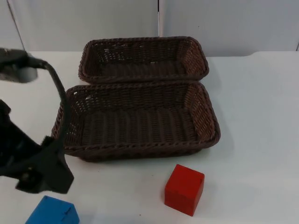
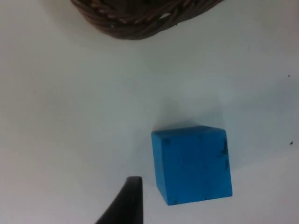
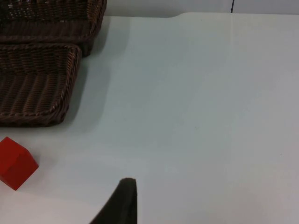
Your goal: Pick up one cube with the left hand and place it into the upper basket. Pick up one cube with the right hand and place it into the lower basket.
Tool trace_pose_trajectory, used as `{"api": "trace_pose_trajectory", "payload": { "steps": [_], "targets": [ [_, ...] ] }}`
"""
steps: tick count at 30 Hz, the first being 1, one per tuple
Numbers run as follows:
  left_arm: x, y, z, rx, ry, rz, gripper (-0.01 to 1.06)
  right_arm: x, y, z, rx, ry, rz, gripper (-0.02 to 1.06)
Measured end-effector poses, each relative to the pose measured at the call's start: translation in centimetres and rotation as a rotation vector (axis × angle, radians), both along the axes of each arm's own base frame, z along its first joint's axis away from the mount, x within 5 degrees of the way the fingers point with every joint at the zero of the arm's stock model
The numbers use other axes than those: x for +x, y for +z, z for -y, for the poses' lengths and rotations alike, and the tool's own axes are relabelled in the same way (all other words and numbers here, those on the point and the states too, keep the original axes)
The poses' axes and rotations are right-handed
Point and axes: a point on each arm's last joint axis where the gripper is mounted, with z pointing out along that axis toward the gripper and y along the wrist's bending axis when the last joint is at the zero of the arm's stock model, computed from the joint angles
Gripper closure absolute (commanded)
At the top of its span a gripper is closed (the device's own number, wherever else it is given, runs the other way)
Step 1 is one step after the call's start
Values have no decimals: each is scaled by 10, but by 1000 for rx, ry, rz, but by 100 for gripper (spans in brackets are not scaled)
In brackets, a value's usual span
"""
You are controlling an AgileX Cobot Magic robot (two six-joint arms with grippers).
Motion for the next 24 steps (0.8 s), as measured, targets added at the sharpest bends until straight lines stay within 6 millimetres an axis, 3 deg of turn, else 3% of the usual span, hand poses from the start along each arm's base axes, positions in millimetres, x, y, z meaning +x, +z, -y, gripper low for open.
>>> {"api": "trace_pose_trajectory", "payload": {
  "steps": [7, 24],
  "targets": [
    [10, -27, 4, 38, 38, -104, 0, 0, 0, 0, 0, 0, 0, -1],
    [32, -80, 6, 122, 69, -146, 0, 0, 0, 0, 0, 0, 0, -1]
  ]
}}
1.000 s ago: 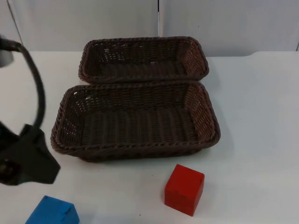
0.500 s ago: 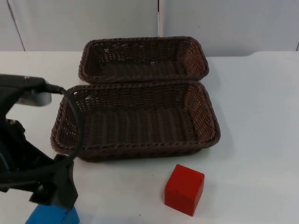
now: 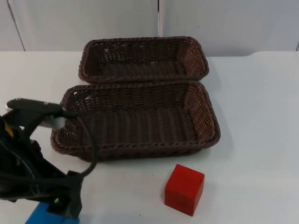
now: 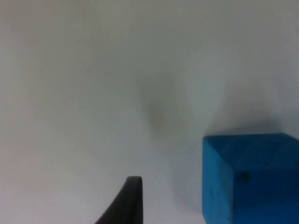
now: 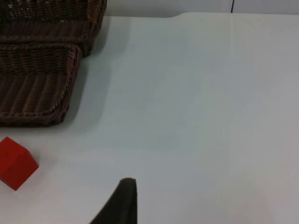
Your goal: Pick up one cube with the left hand and place it into the upper basket. Pick up one cube with the right hand and place it into the lower basket.
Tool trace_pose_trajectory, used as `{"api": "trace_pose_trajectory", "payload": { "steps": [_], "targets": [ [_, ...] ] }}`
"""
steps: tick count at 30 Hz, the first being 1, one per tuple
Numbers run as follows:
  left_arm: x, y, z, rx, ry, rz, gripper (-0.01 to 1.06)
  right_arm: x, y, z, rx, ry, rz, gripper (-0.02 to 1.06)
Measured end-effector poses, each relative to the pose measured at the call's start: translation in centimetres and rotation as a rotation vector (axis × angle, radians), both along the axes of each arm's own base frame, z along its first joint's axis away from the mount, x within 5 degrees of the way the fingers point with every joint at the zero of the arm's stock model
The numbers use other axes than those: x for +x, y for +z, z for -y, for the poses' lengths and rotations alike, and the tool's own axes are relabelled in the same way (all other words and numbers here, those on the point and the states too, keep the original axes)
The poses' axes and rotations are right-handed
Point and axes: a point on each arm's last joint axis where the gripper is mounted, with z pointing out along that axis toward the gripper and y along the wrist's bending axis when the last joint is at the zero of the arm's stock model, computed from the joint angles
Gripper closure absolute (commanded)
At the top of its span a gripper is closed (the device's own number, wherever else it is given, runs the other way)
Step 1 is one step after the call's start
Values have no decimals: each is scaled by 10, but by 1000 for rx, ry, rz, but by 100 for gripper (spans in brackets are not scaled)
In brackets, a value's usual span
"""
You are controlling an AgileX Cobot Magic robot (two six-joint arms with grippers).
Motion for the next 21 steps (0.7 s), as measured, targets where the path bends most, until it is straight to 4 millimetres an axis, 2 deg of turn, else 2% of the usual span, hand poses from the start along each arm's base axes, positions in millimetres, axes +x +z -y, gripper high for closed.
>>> {"api": "trace_pose_trajectory", "payload": {
  "steps": [12, 17, 20, 21],
  "targets": [
    [3, -32, 0, 39, 5, -70, 0, 0, 0, 0, 0, 0, 0, -1],
    [4, -34, 0, 40, 7, -64, 0, 0, 0, 0, 0, 0, 0, -1],
    [4, -34, 0, 40, 7, -63, 9, 0, 0, 0, 0, 0, 0, -1],
    [4, -34, 0, 40, 7, -63, 9, 0, 0, 0, 0, 0, 0, -1]
  ]
}}
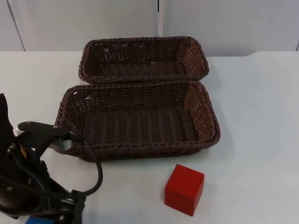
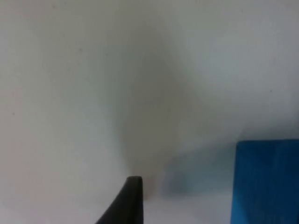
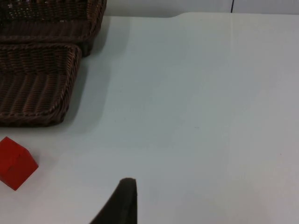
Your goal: Pick up one cube with the left hand and place it into the upper basket. Pick up one cube with the right hand and place it into the lower basket.
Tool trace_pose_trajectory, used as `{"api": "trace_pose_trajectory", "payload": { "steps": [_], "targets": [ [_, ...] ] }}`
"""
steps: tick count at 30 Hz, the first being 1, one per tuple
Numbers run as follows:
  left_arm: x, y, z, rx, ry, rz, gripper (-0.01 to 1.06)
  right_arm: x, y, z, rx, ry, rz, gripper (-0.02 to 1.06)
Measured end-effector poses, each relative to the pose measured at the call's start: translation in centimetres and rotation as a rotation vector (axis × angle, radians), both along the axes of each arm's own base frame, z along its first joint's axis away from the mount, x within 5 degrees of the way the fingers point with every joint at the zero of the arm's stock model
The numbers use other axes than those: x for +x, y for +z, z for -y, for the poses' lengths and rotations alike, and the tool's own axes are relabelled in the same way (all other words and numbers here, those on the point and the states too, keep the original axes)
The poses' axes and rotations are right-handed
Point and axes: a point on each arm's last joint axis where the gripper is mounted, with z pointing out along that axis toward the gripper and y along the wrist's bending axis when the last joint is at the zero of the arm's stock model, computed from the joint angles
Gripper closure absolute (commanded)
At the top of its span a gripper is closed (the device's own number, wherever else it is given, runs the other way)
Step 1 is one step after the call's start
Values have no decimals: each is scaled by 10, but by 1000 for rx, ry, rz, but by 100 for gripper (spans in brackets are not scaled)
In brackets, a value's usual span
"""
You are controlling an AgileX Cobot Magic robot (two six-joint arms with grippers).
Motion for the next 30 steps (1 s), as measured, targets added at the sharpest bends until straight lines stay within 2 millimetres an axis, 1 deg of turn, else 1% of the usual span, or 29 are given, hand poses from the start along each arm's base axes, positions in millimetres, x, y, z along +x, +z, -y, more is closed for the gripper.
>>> {"api": "trace_pose_trajectory", "payload": {
  "steps": [1, 2, 4, 5, 6, 10, 12, 16, 18, 20, 21, 25, 26, 30],
  "targets": [
    [0, 0, 0, 1, 0, -4, 15, 0, 0, 0, 0, 0, 0, -1],
    [-1, 0, 0, 2, -1, -7, 23, 0, 0, 0, 0, 0, 0, -1],
    [-2, 0, 0, 4, -2, -19, 41, 0, 0, 0, 0, 0, 0, -1],
    [-2, 0, 0, 4, -2, -19, 53, 0, 0, 0, 0, 0, 0, -1],
    [-2, 0, -1, 6, -2, -26, 53, 0, 0, 0, 0, 0, 0, -1],
    [-4, 0, -1, 7, 1, -42, 103, 0, 0, 0, 0, 0, 0, -1],
    [-5, 0, -1, 8, 2, -51, 105, 0, 0, 0, 0, 0, 0, -1],
    [-6, 0, -1, 10, 1, -62, 105, 0, 0, 0, 0, 0, 0, -1],
    [-7, 5, -1, 2, 7, -60, 105, 0, 0, 0, 0, 0, 0, -1],
    [-6, 14, 0, -19, 18, -29, 105, 0, 0, 0, 0, 0, 0, -1],
    [-6, 14, 0, -19, 18, -29, 105, 0, 0, 0, 0, 0, 0, -1],
    [-6, 41, 1, -72, 35, 62, 105, 0, 0, 0, 0, 0, 0, -1],
    [-6, 41, 1, -72, 35, 62, 105, 0, 0, 0, 0, 0, 0, -1],
    [-9, 79, 1, -142, 39, 202, 105, 0, 0, 0, 0, 0, 0, -1]
  ]
}}
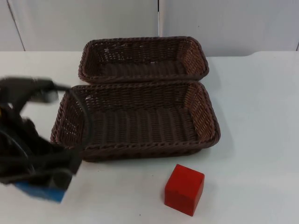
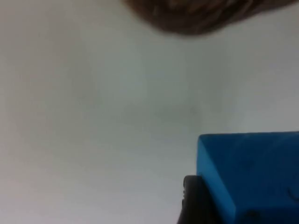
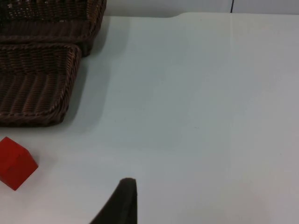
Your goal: Pick up one cube with the left hand and place it into the upper basket. Pick up one cube with the right hand and place it into the lower basket.
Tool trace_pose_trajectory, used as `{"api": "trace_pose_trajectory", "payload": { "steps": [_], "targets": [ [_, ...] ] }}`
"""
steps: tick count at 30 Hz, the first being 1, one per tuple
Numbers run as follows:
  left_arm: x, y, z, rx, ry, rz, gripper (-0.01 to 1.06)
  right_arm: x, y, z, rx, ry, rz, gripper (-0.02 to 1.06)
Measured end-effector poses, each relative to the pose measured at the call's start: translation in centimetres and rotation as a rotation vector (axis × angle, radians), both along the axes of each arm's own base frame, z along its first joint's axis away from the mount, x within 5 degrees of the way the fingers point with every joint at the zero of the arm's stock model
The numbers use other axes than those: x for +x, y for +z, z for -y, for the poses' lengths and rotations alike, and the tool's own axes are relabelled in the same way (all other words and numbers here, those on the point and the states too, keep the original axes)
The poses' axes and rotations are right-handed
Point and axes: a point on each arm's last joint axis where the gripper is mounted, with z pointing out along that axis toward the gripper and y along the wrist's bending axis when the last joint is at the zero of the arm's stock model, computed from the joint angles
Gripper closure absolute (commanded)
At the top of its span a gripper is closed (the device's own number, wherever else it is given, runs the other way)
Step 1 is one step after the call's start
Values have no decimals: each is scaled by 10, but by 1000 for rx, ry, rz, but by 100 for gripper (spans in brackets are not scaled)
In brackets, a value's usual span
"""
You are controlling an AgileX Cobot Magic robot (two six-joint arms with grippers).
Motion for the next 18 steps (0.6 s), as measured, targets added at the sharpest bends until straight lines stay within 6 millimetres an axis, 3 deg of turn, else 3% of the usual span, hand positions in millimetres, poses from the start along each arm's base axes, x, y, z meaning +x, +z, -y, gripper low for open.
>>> {"api": "trace_pose_trajectory", "payload": {
  "steps": [1, 5, 11, 18],
  "targets": [
    [0, 0, 0, 0, 0, 0, 105, 0, 0, 0, 0, 0, 0, -1],
    [-8, 36, -3, -65, 4, 148, 105, 0, 0, 0, 0, 0, 0, -1],
    [-19, 67, -8, -122, 7, 295, 105, 0, 0, 0, 0, 0, 0, -1],
    [-21, 75, -10, -114, -12, 357, 105, 0, 0, 0, 0, 0, 0, -1]
  ]
}}
